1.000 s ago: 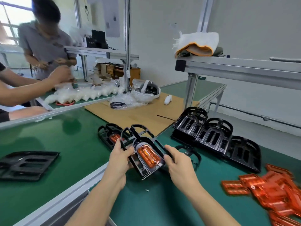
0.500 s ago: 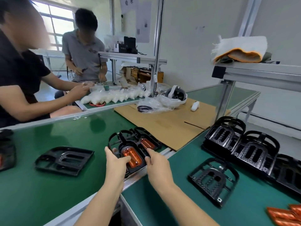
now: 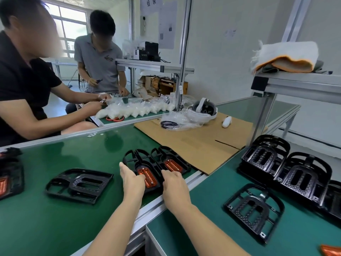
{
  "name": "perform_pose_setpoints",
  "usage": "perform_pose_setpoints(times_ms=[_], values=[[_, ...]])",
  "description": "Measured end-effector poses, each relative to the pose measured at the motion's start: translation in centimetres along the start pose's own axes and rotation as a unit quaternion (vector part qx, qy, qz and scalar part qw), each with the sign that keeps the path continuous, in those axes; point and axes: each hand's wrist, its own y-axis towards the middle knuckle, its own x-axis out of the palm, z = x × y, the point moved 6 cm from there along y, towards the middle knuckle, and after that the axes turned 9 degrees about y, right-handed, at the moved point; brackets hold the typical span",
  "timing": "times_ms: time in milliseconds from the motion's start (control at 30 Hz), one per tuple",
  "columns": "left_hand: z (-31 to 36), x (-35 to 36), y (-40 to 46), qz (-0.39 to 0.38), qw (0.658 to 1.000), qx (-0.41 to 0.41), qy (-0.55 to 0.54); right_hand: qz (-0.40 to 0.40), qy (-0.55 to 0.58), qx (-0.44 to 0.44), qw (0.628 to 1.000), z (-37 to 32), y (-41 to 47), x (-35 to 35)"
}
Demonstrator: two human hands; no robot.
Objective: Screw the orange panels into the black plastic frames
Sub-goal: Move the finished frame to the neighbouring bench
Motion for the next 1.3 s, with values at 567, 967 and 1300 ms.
perform_pose_setpoints(times_ms=[567, 967, 1300], values=[[0.0, 1.6, 1.2, 0.067, 0.946, 0.035, 0.316, 0.013, -0.071, 0.017, 0.997, 2.9, 1.1, 1.0], [0.6, 2.1, 2.2, 0.082, 0.938, 0.039, 0.333, 0.021, -0.066, 0.032, 0.997, 2.9, 1.8, 0.2], [0.3, 2.0, 2.3, 0.086, 0.935, 0.041, 0.341, 0.031, -0.051, 0.007, 0.998, 2.2, 2.0, 0.3]])
